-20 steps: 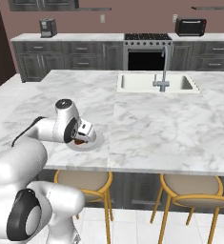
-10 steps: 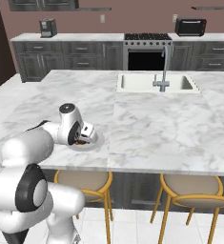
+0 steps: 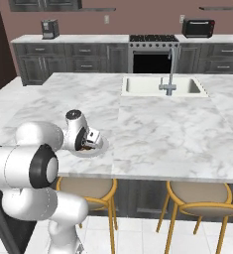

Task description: Pick up the banana and kiwi from the fridge and place one fruit on each plate on the dining counter.

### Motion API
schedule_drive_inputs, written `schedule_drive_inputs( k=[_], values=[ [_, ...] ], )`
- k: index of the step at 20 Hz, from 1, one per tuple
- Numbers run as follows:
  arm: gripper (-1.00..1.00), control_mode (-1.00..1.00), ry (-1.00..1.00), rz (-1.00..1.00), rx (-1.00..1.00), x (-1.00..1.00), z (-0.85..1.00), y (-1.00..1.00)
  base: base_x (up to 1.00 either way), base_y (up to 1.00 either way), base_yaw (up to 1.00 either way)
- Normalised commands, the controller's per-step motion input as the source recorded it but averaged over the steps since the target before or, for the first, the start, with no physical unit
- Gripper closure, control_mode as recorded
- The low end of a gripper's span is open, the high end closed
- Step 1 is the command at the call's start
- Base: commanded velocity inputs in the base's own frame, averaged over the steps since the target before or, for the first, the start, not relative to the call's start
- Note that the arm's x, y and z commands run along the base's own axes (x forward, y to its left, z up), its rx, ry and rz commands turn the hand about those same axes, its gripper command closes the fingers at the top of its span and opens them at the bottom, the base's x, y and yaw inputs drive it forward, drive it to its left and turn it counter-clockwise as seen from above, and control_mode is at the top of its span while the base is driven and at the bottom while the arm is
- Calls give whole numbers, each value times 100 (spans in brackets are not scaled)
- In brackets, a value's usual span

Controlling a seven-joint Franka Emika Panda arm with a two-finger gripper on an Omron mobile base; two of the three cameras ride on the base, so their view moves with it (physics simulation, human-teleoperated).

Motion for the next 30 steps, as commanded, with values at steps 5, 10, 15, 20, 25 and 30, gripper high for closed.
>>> schedule_drive_inputs(
  k=[5,10,15,20,25,30],
  values=[
    [100,-100,0,0,0,27,-26,4,0,0,0],
    [100,-100,0,0,0,27,-27,2,0,0,0],
    [100,-100,0,0,0,27,-26,2,0,0,0],
    [-100,-100,0,0,0,15,-20,7,0,0,0],
    [-100,-100,-2,-1,0,0,1,0,0,0,0],
    [-100,-100,-8,-8,0,-19,45,0,0,0,0]
  ],
)
